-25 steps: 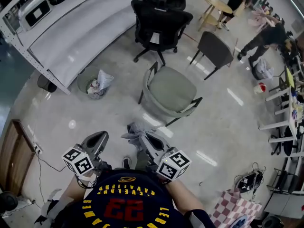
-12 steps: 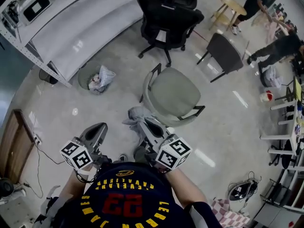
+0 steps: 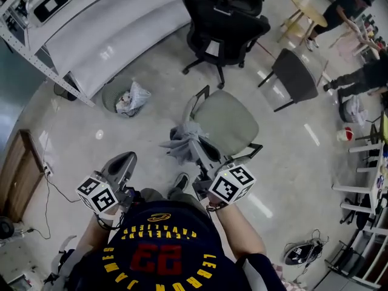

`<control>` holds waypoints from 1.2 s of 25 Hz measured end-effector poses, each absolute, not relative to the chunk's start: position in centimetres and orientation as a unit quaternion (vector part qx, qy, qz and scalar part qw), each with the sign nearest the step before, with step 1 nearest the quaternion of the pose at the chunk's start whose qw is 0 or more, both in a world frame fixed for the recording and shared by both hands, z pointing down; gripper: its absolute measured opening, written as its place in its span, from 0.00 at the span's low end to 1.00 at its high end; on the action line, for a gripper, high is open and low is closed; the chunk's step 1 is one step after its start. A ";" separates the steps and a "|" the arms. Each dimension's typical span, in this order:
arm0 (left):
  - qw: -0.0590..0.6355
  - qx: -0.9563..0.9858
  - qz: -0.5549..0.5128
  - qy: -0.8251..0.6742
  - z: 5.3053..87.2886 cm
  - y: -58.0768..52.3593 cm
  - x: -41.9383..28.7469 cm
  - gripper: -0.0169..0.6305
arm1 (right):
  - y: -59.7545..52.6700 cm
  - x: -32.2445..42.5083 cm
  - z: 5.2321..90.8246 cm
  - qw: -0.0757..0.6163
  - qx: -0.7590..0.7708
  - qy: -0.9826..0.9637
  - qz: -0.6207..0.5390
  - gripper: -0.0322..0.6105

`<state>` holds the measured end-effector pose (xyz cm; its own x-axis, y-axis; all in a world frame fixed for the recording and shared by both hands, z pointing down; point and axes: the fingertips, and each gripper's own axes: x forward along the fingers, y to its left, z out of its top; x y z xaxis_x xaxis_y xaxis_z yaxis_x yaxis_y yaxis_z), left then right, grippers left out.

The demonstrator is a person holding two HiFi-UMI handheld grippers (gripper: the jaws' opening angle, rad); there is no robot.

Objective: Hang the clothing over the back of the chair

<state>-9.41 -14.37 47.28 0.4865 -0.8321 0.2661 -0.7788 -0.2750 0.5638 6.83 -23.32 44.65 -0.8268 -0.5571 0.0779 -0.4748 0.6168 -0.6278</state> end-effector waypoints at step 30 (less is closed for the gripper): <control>0.355 0.821 0.009 -0.447 48.4 -22.5 -12.1 0.03 | -34.4 22.1 70.8 -0.045 -0.539 0.678 -0.498 0.09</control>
<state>-12.09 -22.49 48.37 0.5998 -0.7278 0.3325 -0.7409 -0.3483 0.5742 22.15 -34.38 70.82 -0.4146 -0.6863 0.5976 -0.7759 -0.0765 -0.6262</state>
